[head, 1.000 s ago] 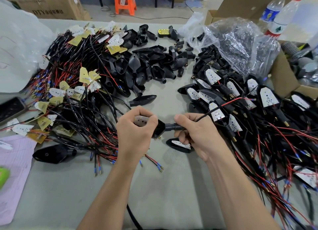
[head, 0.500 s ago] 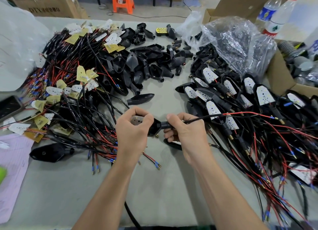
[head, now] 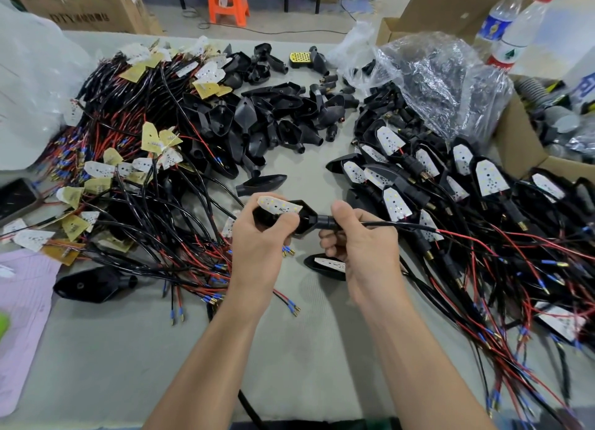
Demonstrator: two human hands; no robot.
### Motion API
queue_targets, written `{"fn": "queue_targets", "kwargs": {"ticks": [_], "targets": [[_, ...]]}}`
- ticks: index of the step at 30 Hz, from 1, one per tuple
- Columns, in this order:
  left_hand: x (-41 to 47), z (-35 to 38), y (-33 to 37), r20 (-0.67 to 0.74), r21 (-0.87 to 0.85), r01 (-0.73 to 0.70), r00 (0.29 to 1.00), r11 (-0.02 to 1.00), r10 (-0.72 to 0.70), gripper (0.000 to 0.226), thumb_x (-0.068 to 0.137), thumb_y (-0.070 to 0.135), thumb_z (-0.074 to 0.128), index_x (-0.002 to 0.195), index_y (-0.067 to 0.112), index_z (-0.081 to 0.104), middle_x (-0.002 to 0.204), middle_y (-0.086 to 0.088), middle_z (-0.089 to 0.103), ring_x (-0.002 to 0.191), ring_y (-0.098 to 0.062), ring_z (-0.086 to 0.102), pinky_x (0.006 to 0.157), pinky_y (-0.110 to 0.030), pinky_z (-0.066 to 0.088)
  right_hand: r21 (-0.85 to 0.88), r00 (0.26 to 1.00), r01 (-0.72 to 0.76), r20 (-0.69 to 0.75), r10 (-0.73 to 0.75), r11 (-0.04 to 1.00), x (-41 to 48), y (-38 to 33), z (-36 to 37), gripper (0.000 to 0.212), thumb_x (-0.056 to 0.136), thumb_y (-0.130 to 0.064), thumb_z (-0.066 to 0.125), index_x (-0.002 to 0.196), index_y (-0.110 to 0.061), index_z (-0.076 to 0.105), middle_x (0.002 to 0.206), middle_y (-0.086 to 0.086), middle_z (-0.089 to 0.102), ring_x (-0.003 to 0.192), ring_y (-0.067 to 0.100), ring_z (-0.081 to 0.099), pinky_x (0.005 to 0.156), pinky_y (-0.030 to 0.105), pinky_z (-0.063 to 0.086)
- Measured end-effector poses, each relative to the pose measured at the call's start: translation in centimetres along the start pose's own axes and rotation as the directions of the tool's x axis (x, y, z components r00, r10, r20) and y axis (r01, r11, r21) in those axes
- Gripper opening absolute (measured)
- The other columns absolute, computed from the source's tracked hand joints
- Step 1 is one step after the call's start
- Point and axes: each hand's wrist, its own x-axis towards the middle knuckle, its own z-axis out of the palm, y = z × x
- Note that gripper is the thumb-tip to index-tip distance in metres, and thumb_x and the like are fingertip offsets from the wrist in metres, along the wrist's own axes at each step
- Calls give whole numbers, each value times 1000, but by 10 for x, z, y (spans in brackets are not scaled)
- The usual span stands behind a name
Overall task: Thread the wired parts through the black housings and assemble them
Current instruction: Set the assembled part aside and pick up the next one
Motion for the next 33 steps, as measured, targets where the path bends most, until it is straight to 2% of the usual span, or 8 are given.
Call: {"fn": "queue_targets", "kwargs": {"ticks": [5, 8, 12, 17, 21, 24, 27, 33], "targets": [[4, -11, 8, -130, 228, -139, 977, 964, 172, 13, 81, 29, 77, 87, 40, 79, 86, 16, 75, 79, -4, 66, 72, -21, 50, -27, 998, 0, -57, -1, 1000, 1, -4, -7, 25, 94, -18, 71, 77, -2, 62, 62, 16, 65, 46, 17, 58, 43, 24, 45], [5, -16, 15, -110, 455, -245, 939, 856, 327, 22, 82, 27, 80, 79, 48, 75, 93, 32, 71, 105, -4, 65, 91, -19, 47, -52, 993, 27, -114, -33, 998, 2, -3, -7, 26, 92, -15, 74, 71, -5, 62, 60, 14, 66, 48, 20, 60, 45, 25, 48], [-1, -12, 25, -50, 642, -276, 916, 715, 398, 9, 82, 36, 76, 79, 45, 77, 80, 35, 64, 88, -2, 61, 82, -11, 40, -96, 981, 69, -172, -84, 993, 0, 5, -3, 22, 88, -17, 77, 72, -4, 68, 60, 12, 69, 53, 24, 66, 53, 32, 55], [4, -9, 21, -160, 384, -123, 967, 915, 197, 21, 85, 20, 78, 76, 40, 78, 70, 19, 73, 57, 3, 59, 57, -8, 43, -40, 985, 71, -158, -77, 997, -2, 6, -2, 22, 90, -14, 75, 73, -3, 66, 59, 12, 67, 51, 22, 65, 48, 27, 52], [4, -15, 14, -275, 282, -40, 954, 959, 120, 34, 79, 17, 81, 104, 39, 77, 76, 21, 68, 62, 1, 55, 63, -11, 47, 50, 996, 25, -83, -21, 998, -3, 0, -6, 22, 95, -14, 71, 77, -4, 63, 63, 16, 67, 49, 18, 62, 47, 24, 49], [8, -12, 12, -94, 86, 99, 991, 991, -91, 19, 94, 15, 71, 105, 27, 79, 96, 9, 78, 88, -11, 72, 79, -25, 57, 89, 998, 7, -59, -1, 996, -5, -3, -6, 21, 96, -15, 69, 80, -3, 63, 63, 15, 68, 48, 16, 61, 46, 23, 48], [4, -7, 12, 17, 37, 212, 977, 977, -212, 22, 101, 12, 61, 92, 16, 81, 84, -6, 79, 70, -15, 74, 60, -24, 58, 96, 998, -6, -67, 12, 995, -9, -5, -5, 22, 94, -18, 71, 80, -5, 62, 62, 13, 67, 46, 15, 61, 44, 23, 47], [-2, 9, 6, 22, -68, 241, 970, 968, -241, 12, 94, 4, 68, 90, 6, 80, 77, -11, 78, 64, -17, 74, 56, -25, 58, -270, 979, -185, 31, 201, 945, -28, -18, -25, 69, 104, -58, 42, 76, 0, 69, 59, 18, 65, 39, 23, 54, 38, 22, 35]]}}
